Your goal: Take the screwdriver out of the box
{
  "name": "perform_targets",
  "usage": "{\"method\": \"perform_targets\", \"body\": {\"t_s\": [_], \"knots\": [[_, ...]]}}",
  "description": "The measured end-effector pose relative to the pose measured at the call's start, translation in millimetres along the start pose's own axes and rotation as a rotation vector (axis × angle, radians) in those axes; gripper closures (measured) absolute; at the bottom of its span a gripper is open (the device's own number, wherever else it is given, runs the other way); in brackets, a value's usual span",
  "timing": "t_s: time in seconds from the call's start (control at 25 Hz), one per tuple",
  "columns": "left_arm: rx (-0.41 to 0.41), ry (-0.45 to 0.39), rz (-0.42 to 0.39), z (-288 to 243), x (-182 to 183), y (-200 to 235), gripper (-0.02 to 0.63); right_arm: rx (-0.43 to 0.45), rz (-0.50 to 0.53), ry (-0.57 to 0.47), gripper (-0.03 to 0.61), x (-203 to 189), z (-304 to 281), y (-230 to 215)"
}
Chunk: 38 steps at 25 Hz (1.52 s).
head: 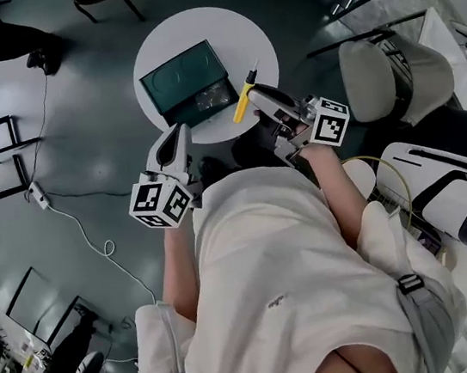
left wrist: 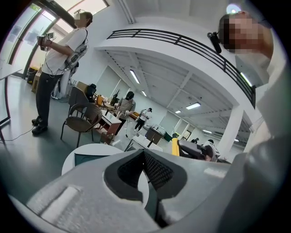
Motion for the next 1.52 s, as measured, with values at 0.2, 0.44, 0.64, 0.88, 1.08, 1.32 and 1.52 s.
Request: {"method": "perform_targets", "body": {"t_s": [0.2,0.44,0.64,0.88,1.08,1.32,1.52], "knots": [[-0.032,-0.029,-0.004,42,-1,5,0.604,0.037,-0.018,-0.077,0.505,-24,-12,37],[-0.059,-0.033,-0.013,100,-10,19,0.604,0.055,0.021,-0.131,0.508,-60,-26,93],[-0.113,-0.032,-0.047,113,-15,10,0.604,0.009,0.102,-0.154,0.509,-82,-14,118],[-0.172,-0.011,-0.091,99,-14,-2,0.604,-0.011,0.085,-0.176,0.508,-95,-3,118],[-0.188,-0.003,-0.086,90,-19,-3,0.604,-0.015,0.089,-0.167,0.509,-97,-2,113],[-0.189,0.0,-0.084,92,-23,-6,0.604,-0.022,0.096,-0.168,0.509,-100,3,115],[-0.182,0.004,-0.08,91,-33,-3,0.604,-0.032,0.095,-0.171,0.509,-104,8,107]]}}
Point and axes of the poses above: the fingertips, and each gripper's own axes: z backward along the fingers, y to its left, x out of its top, the point moved 6 cm from there along z, backward along the fingers, and after that the axes turned 6 degrees about y, right-handed, at the moved point
